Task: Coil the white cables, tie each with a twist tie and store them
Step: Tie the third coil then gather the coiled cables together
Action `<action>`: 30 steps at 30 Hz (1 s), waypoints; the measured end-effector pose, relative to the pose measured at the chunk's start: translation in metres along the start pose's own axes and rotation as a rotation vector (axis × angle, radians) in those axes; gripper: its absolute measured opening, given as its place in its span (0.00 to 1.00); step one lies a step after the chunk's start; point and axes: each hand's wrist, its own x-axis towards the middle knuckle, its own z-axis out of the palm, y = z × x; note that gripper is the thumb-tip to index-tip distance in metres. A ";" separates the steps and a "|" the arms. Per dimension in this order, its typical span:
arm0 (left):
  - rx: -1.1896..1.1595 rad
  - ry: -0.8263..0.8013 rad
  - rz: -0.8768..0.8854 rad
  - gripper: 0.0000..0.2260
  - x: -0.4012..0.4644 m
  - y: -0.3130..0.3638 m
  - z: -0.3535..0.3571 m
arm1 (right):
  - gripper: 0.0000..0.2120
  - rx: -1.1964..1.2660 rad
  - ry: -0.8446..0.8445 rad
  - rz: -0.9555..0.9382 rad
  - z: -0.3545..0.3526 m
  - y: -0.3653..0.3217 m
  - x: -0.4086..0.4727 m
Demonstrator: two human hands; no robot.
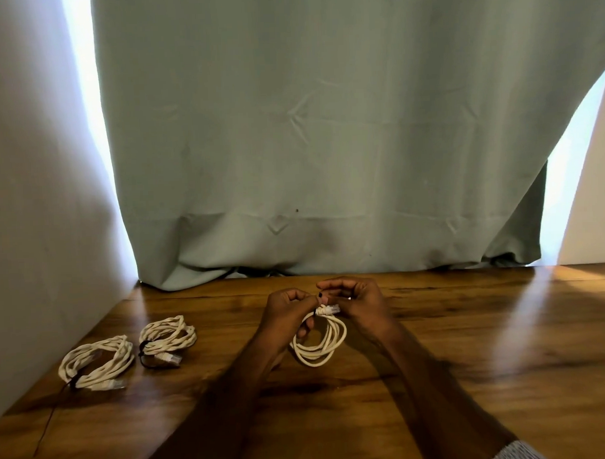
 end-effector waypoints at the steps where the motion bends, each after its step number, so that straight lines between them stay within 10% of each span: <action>1: 0.003 -0.010 -0.010 0.12 0.001 -0.001 0.000 | 0.13 -0.026 -0.003 -0.008 -0.001 0.000 0.000; 23: 0.381 0.097 0.300 0.07 0.010 -0.013 0.009 | 0.05 -0.730 0.173 -0.281 0.008 0.003 0.002; 30: 0.148 -0.059 0.325 0.10 -0.002 -0.008 0.013 | 0.03 -0.603 0.292 -0.292 0.009 0.006 0.003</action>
